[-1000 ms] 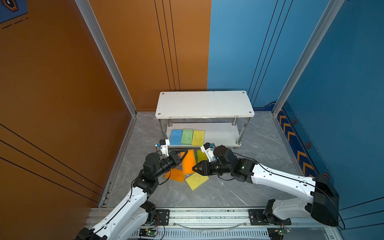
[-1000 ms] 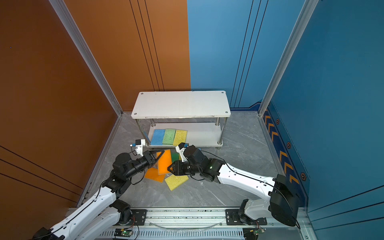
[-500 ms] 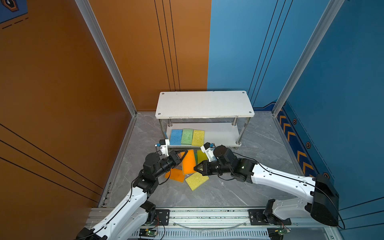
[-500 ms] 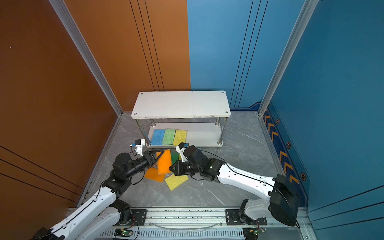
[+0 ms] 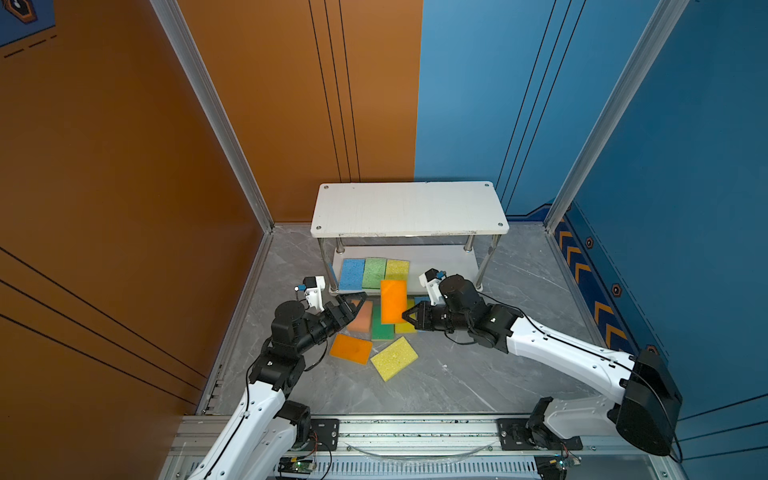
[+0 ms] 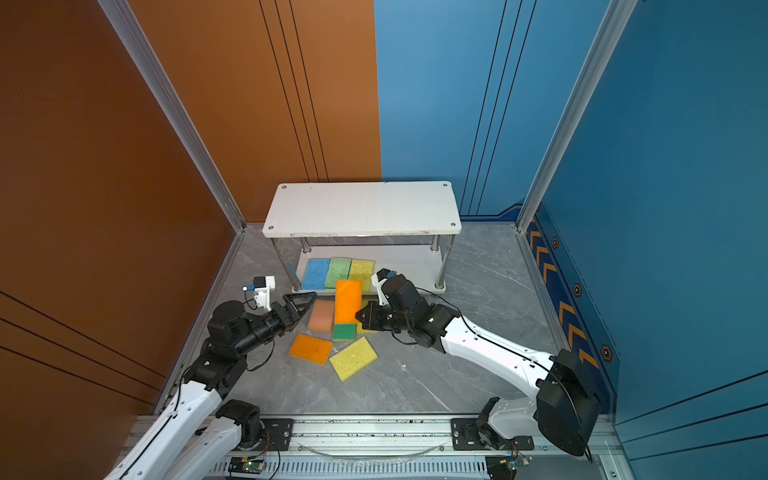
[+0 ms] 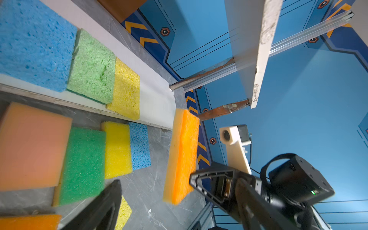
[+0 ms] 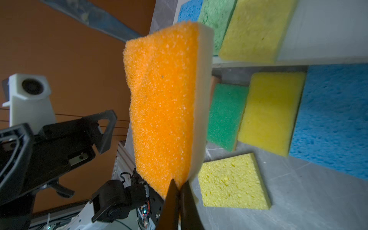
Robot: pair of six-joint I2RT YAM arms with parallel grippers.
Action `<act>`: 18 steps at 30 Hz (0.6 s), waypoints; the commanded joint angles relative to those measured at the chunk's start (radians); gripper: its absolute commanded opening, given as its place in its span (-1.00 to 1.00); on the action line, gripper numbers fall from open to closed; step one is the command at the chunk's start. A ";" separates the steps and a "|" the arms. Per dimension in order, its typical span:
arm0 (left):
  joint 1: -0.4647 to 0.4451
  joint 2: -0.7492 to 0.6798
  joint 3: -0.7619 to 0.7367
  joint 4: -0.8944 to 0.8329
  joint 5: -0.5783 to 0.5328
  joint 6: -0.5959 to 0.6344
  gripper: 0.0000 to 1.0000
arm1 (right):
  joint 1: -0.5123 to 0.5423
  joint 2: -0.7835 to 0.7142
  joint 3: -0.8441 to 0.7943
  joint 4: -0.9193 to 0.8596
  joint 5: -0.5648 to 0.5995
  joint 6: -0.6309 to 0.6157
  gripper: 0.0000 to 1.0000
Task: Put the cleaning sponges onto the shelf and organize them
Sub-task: 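Carry the orange sponge onto the lower shelf while the left gripper retracts, then lower the orange sponge beside the pale yellow sponge with the right gripper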
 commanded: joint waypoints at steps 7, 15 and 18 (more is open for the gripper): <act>0.069 -0.117 -0.011 -0.270 0.055 0.087 0.89 | -0.184 0.202 0.164 -0.077 0.040 -0.147 -1.00; 0.124 -0.148 -0.023 -0.313 0.100 0.097 0.89 | -0.264 0.349 0.261 -0.122 0.026 -0.197 -1.00; 0.136 -0.146 -0.028 -0.313 0.111 0.095 0.89 | -0.275 0.383 0.287 -0.134 0.006 -0.213 -1.00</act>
